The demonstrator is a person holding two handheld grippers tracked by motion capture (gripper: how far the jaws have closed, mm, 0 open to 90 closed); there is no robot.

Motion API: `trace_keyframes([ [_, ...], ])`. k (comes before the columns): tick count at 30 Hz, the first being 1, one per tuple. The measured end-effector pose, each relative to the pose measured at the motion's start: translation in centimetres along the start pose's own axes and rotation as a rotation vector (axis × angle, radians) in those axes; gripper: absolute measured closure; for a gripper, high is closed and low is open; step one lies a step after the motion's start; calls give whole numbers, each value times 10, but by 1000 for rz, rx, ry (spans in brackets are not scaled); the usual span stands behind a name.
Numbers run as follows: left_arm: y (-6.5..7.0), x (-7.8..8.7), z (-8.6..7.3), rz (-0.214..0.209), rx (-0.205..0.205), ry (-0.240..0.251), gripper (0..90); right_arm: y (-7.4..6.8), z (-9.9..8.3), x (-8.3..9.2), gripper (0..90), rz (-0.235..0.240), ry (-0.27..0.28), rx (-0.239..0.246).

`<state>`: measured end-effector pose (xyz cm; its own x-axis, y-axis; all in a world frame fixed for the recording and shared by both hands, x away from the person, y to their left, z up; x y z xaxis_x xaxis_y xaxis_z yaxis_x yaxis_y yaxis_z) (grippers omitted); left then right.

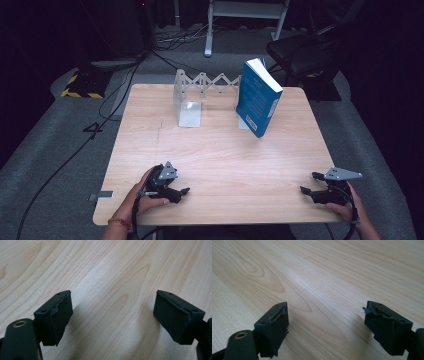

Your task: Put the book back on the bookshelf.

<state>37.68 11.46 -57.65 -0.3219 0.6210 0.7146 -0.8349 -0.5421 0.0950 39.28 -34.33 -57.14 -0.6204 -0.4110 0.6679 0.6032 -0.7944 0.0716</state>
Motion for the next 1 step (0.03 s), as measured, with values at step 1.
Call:
trace_keyframes([
  [1, 0, 0, 0, 0, 2, 0, 164, 0, 0, 0, 197, -3, 0, -3],
])
Point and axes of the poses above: each handheld gripper's, and its own axes: x roughly backward along the jaws, z roughly out of its top, y roughly to its right, the point moved 10 cm from there along -x, roughly forward along the jaws, and after that the axes turned 6 degrees about -z, right-handed, at the moved point
